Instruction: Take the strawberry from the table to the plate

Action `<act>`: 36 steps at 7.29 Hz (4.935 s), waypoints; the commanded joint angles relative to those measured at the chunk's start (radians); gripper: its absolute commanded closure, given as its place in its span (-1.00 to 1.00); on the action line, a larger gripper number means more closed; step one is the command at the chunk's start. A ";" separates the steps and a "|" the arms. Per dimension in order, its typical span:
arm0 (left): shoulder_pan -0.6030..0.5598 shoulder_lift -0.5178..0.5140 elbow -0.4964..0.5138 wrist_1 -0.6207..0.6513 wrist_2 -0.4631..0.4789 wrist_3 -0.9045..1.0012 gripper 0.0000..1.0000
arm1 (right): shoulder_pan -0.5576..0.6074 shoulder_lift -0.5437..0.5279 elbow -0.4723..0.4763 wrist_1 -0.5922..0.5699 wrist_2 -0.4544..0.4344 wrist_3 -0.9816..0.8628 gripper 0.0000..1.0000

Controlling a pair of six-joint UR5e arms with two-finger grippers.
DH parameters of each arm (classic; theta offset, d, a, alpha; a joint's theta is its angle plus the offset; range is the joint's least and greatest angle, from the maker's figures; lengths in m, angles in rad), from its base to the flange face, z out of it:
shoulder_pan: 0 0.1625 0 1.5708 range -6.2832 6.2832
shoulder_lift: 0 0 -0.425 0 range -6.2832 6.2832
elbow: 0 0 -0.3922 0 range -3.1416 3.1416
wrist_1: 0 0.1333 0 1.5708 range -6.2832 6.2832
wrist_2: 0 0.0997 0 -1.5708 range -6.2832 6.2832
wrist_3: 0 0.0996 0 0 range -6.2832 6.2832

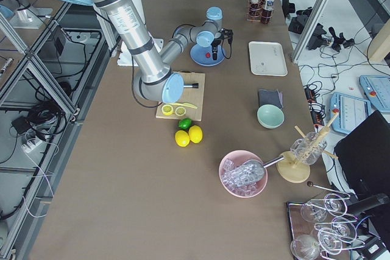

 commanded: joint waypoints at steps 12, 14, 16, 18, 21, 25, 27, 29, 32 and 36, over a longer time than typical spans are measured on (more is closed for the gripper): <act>-0.360 0.145 0.009 0.361 -0.080 0.779 -0.93 | 0.765 -0.368 -0.258 -0.238 0.198 -1.254 -1.00; -0.365 0.160 -0.035 0.387 -0.066 0.778 -0.94 | 0.772 -0.368 -0.246 -0.238 0.211 -1.243 -1.00; -0.368 0.152 -0.015 0.387 -0.031 0.778 -0.94 | 0.773 -0.369 -0.238 -0.238 0.208 -1.245 -1.00; -0.364 0.139 -0.016 0.439 -0.020 0.779 -0.94 | 0.773 -0.377 -0.230 -0.238 0.202 -1.246 -1.00; -0.365 0.128 0.000 0.465 -0.020 0.779 -0.94 | 0.785 -0.376 -0.200 -0.238 0.172 -1.243 -1.00; -0.367 0.128 0.001 0.464 -0.023 0.778 -0.94 | 0.790 -0.388 -0.158 -0.240 0.169 -1.161 -1.00; -0.367 0.132 0.003 0.465 -0.031 0.781 -0.94 | 0.792 -0.397 -0.150 -0.238 0.171 -1.159 -1.00; -0.368 0.137 -0.038 0.461 -0.029 0.783 -0.94 | 0.792 -0.397 -0.149 -0.238 0.172 -1.159 -1.00; -0.370 0.189 -0.086 0.461 -0.020 0.783 -0.95 | 0.790 -0.396 -0.138 -0.238 0.179 -1.159 -1.00; -0.367 0.200 -0.084 0.416 -0.020 0.783 -0.95 | 0.769 -0.397 -0.133 -0.238 0.183 -1.157 -1.00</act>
